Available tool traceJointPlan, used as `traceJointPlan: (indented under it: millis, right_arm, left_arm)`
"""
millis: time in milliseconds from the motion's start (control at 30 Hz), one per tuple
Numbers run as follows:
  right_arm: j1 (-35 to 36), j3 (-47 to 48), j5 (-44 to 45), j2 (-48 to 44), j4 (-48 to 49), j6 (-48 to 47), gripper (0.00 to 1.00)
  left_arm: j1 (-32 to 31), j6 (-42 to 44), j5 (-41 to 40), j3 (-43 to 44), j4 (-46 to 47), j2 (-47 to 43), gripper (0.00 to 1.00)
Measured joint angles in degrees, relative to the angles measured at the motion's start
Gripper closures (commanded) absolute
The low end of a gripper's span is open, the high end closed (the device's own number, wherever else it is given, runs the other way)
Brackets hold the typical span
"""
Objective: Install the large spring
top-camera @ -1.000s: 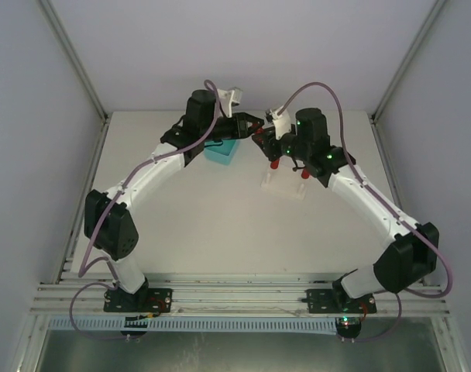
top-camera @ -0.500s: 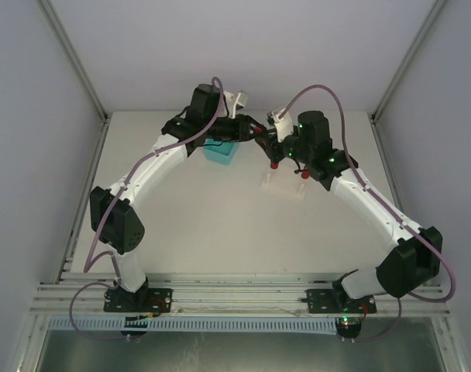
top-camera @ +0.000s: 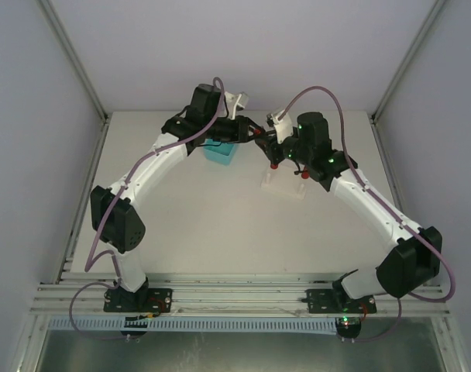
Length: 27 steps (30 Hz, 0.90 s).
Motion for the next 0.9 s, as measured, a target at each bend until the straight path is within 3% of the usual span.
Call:
traceJointPlan:
  millis: [200,333,533,800,900]
  right_arm:
    - [0.1,-1.3,0.0,-0.1,1.0,-0.1,1.0]
    - [0.0,-1.9,0.2,-0.1,0.8,-0.1,0.78]
    - [0.2,-3.9,1.1,-1.8,0.7,0.0,0.3]
    - [0.5,-9.3,4.5,-8.8,-3.4,1.9,0.01]
    - [0.5,-11.9,7.5,-13.2,-6.7,4.0,0.01]
  left_arm:
    - [0.1,0.0,0.5,0.0,0.0,0.8,0.91]
    - [0.1,0.0,0.6,0.0,-0.1,1.3,1.0]
    - [-0.1,0.2,0.0,0.0,1.2,1.5,1.0]
    - [-0.1,3.8,-6.7,-6.4,10.1,0.8,1.0]
    - [-1.0,8.4,-11.4,-8.5,10.8,0.8,1.0]
